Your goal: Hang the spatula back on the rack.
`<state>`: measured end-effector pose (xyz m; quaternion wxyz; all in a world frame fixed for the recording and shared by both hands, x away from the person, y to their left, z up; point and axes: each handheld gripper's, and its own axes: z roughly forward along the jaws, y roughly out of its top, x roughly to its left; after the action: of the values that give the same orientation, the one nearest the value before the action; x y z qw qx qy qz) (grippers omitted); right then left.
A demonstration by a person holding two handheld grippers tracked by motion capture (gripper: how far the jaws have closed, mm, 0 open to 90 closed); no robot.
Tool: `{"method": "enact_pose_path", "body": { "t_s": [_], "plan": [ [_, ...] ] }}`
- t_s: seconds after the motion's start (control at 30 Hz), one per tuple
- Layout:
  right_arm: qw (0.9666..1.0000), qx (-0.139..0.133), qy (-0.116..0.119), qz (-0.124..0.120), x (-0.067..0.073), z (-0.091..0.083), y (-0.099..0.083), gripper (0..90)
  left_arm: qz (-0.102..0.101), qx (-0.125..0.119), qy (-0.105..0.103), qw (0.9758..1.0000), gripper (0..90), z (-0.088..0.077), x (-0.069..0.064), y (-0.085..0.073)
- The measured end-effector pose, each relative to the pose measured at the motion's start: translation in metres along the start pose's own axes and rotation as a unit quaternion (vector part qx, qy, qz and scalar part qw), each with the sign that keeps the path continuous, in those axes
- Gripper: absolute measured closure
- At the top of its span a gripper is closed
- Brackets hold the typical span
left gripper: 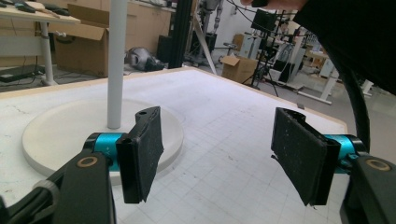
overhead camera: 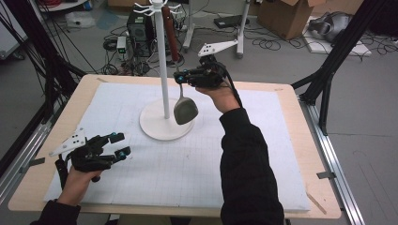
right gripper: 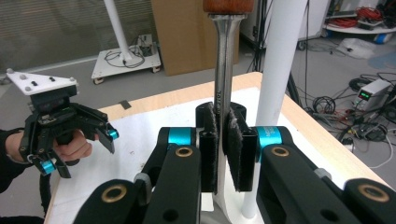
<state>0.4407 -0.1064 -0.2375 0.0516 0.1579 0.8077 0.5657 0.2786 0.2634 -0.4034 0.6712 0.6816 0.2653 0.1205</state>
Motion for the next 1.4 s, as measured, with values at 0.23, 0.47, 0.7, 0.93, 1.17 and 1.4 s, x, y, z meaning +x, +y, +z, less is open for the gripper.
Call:
{"method": "enact_pose_path", "body": {
  "t_s": [0.23, 0.47, 0.7, 0.93, 1.17, 1.4],
  "plan": [
    [0.9999, 0.012, -0.005, 0.007, -0.003, 0.004, -0.001, 84.0, 0.002, 0.0, 0.0, 1.0, 33.9, 0.001, 0.0, 0.0],
    [0.9996, -0.015, -0.01, 0.023, -0.001, -0.001, -0.013, 59.0, -0.001, 0.001, 0.007, 1.0, 32.8, -0.001, 0.003, -0.002],
    [0.997, -0.03, -0.068, 0.019, 0.009, -0.033, -0.057, 34.3, -0.011, -0.001, 0.028, 0.9995, 26.3, -0.001, 0.008, -0.005],
    [0.9842, -0.023, -0.175, 0.018, 0.03, -0.076, -0.122, 18.8, -0.022, 0.005, 0.037, 0.9991, 17.9, 0.008, 0.015, -0.009],
    [0.9612, 0.003, -0.276, -0.004, 0.058, -0.112, -0.182, 16.5, 0.035, 0.008, 0.049, 0.9982, 16.4, 0.018, 0.017, -0.015],
    [0.9523, -0.006, -0.304, 0.021, 0.073, -0.132, -0.229, 16.5, 0.031, 0.009, 0.06, 0.9977, 16.6, 0.019, 0.016, -0.019]
  ]
}}
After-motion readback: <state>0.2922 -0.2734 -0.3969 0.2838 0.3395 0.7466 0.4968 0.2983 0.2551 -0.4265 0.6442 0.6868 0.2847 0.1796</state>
